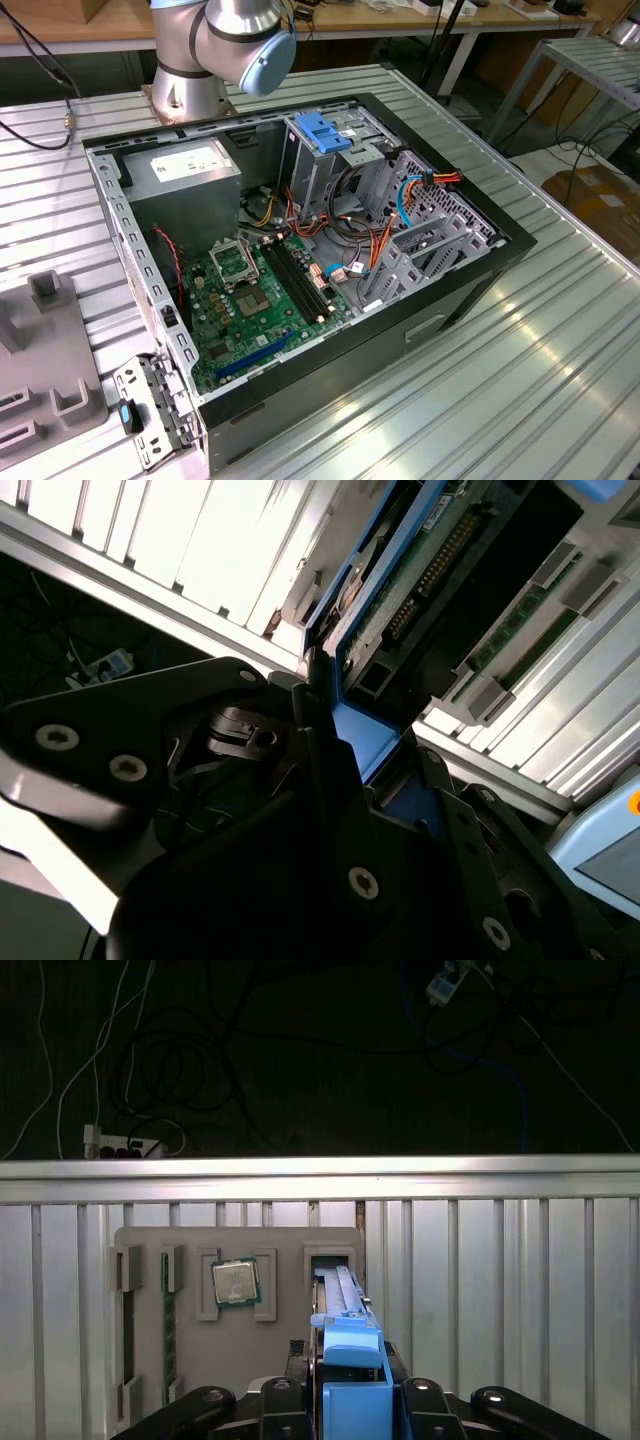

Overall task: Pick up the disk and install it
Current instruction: 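Pick up the disk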

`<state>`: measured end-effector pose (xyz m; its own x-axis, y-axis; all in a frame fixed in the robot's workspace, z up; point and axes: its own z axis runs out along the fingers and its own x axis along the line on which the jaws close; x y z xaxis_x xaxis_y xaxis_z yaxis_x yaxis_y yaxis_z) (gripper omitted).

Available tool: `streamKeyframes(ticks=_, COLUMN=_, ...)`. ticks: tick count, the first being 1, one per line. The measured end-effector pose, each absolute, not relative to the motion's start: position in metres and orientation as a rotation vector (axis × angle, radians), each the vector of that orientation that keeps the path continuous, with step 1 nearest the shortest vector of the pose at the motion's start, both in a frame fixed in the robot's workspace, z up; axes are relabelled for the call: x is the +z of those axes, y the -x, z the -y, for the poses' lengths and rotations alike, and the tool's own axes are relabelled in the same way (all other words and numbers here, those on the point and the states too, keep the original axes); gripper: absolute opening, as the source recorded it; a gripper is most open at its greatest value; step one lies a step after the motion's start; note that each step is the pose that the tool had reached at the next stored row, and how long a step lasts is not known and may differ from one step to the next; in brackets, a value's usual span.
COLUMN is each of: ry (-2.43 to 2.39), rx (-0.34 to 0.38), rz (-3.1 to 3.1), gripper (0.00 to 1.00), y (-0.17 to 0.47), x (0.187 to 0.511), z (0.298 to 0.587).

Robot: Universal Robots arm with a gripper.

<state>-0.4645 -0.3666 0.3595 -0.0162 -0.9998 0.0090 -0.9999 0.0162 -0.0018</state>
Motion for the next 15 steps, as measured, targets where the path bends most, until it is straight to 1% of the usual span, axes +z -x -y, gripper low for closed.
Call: streamKeyframes(ticks=15, ry=-2.2, rx=0.012, rz=2.236, gripper=0.37, y=0.4645, x=0.3638, z=0.3666)
